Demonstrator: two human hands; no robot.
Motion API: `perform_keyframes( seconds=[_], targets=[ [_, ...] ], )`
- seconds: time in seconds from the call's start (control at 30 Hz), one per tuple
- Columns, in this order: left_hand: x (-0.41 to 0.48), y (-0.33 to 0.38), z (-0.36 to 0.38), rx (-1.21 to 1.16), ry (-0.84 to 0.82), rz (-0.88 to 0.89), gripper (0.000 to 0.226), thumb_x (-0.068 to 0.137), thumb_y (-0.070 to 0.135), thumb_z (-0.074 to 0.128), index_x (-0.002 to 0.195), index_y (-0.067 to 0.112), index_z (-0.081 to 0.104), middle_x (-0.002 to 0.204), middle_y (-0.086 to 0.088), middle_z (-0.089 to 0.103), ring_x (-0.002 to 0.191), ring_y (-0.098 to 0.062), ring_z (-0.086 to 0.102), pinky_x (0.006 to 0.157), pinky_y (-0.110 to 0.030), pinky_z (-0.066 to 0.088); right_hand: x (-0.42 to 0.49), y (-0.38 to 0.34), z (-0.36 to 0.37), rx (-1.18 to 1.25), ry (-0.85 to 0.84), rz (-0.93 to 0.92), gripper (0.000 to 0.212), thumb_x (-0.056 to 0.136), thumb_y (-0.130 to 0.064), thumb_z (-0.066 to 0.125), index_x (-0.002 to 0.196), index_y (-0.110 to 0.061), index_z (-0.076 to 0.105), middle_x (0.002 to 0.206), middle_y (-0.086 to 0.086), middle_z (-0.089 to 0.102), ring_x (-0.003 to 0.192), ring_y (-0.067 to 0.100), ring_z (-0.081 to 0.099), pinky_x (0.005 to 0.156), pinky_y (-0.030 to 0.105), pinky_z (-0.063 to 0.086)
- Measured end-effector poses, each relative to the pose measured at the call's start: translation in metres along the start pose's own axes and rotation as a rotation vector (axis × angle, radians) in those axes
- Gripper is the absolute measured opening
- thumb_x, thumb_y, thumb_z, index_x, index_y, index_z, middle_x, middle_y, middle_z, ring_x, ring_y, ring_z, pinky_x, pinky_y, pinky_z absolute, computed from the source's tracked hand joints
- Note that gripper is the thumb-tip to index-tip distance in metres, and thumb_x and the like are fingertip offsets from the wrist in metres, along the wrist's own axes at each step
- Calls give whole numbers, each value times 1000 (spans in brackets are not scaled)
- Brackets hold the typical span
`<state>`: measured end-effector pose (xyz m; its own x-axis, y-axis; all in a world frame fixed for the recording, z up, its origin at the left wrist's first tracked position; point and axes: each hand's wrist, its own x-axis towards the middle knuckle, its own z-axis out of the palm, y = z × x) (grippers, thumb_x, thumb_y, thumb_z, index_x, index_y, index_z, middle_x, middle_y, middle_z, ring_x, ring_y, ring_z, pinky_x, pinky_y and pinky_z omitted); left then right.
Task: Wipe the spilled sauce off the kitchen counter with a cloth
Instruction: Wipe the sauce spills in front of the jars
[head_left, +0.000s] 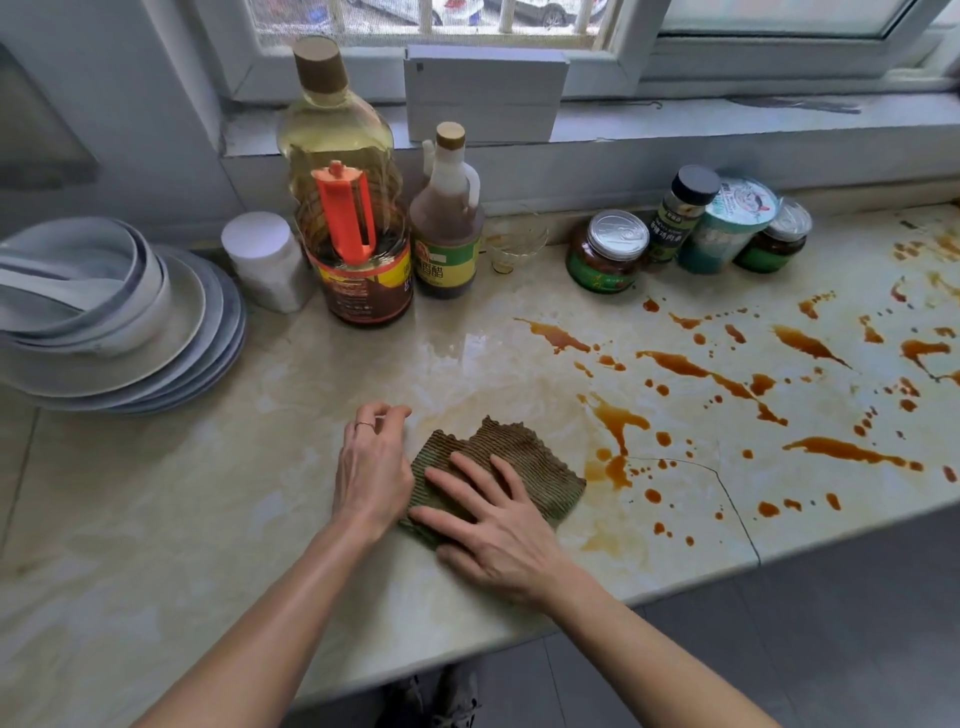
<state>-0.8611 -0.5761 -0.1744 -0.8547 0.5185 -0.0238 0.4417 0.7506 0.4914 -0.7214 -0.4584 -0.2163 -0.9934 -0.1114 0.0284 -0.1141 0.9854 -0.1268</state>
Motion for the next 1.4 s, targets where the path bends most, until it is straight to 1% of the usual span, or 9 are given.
perform_keyframes(
  seconds=[0.1, 0.27, 0.33, 0.57, 0.7, 0.83, 1.07, 1.3, 1.4],
  targets=[
    [-1, -4, 2, -5, -8, -3, 44, 84, -3, 45, 125, 11, 53, 125, -11, 46, 107, -31, 47, 85, -38, 44, 4, 1, 12, 4, -19, 73, 48, 99, -54, 37, 145, -43, 39, 158, -5, 31, 148, 23, 20, 117, 53, 17],
    [-2, -7, -1, -22, -3, 4, 48, 81, -7, 44, 125, 9, 53, 124, -14, 46, 108, -32, 47, 84, -39, 45, 5, -2, 4, 84, 86, 642, 50, 98, -53, 33, 145, -39, 42, 156, -3, 35, 145, 25, 27, 114, 54, 20],
    [-3, -8, -3, -25, 4, 3, 48, 80, -8, 44, 125, 8, 53, 123, -14, 47, 107, -32, 47, 82, -39, 45, 4, -15, 4, 106, 108, 733, 53, 96, -50, 32, 145, -36, 43, 156, 0, 36, 144, 26, 29, 112, 54, 21],
    [-4, -2, 4, -45, -2, 44, 46, 80, -6, 44, 121, 10, 56, 121, -12, 49, 107, -32, 48, 84, -38, 44, -21, -38, 11, 72, 69, 466, 62, 88, -41, 48, 149, -41, 34, 158, -6, 31, 141, 25, 35, 102, 49, 32],
    [-1, 1, 4, -41, -22, 86, 51, 75, -10, 45, 122, 9, 56, 120, -12, 48, 105, -31, 48, 83, -37, 45, -33, -7, 6, 16, 66, 661, 56, 90, -43, 42, 146, -44, 38, 156, -8, 35, 139, 26, 37, 102, 54, 27],
    [-1, 4, 6, -44, -38, 104, 49, 75, -9, 45, 120, 9, 56, 119, -13, 48, 103, -32, 49, 82, -38, 44, -35, -15, 10, 38, 97, 736, 58, 90, -43, 41, 148, -45, 34, 160, -9, 27, 149, 33, 13, 109, 70, 3],
    [-1, 30, 16, -46, -93, 191, 45, 80, -5, 47, 121, 11, 54, 123, -11, 47, 106, -31, 48, 82, -40, 47, -45, -35, 13, 34, 78, 589, 62, 89, -43, 45, 149, -46, 30, 160, -10, 26, 147, 27, 23, 108, 68, 16],
    [-1, 23, 17, -11, -113, 240, 44, 79, -5, 48, 120, 10, 55, 124, -13, 46, 105, -32, 48, 82, -39, 48, -48, -7, 8, 44, 112, 760, 55, 92, -40, 39, 147, -42, 37, 156, -7, 34, 141, 23, 32, 111, 63, 17],
    [-4, 21, 17, 0, -111, 236, 44, 79, -4, 48, 121, 10, 54, 125, -13, 46, 106, -32, 48, 82, -39, 47, -50, -19, 10, 58, 157, 731, 57, 90, -38, 44, 147, -40, 38, 152, -5, 39, 137, 25, 37, 110, 64, 20]
  ],
)
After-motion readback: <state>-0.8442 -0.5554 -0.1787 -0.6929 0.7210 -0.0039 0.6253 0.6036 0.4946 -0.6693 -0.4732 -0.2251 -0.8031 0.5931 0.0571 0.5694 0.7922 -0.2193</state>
